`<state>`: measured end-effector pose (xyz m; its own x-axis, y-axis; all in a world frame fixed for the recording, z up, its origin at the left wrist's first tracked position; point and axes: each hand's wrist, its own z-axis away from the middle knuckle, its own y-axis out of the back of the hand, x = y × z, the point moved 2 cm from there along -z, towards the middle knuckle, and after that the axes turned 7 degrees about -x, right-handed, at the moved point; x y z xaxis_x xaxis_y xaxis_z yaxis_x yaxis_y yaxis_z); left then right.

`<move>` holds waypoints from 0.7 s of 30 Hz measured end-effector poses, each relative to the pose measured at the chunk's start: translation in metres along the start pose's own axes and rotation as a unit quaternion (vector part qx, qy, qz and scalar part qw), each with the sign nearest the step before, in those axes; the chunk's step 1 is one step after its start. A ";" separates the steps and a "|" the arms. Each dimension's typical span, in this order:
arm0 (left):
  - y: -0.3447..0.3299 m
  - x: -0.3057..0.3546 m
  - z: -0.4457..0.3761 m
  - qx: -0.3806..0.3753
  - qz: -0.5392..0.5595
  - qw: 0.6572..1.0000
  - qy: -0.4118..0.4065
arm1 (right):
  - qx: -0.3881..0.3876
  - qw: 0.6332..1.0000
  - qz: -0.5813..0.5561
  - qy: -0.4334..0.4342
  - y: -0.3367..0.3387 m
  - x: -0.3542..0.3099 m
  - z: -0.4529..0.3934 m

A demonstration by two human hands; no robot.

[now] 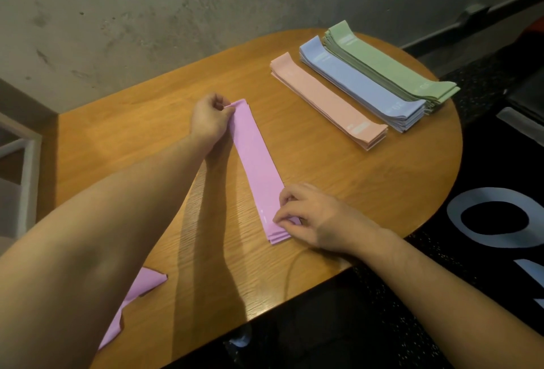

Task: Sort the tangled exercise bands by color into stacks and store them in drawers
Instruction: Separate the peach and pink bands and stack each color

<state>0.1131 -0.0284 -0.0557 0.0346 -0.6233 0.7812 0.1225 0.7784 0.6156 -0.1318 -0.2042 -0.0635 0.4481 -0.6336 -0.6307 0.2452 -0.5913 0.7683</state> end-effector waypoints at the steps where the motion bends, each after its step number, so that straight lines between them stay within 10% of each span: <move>1: 0.001 0.000 0.000 -0.005 -0.007 1.000 -0.001 | 0.005 1.000 0.021 0.005 -0.001 0.000 0.000; 21: 0.088 -0.012 0.127 -0.071 -0.093 0.981 -0.156 | 0.070 0.982 -0.127 -0.117 0.016 -0.039 -0.014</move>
<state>-0.0021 0.0565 0.0020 -0.3038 -0.6830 0.6642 0.2364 0.6213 0.7470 -0.1332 -0.1818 -0.0243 0.1736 -0.5449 -0.8203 0.1950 -0.7975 0.5710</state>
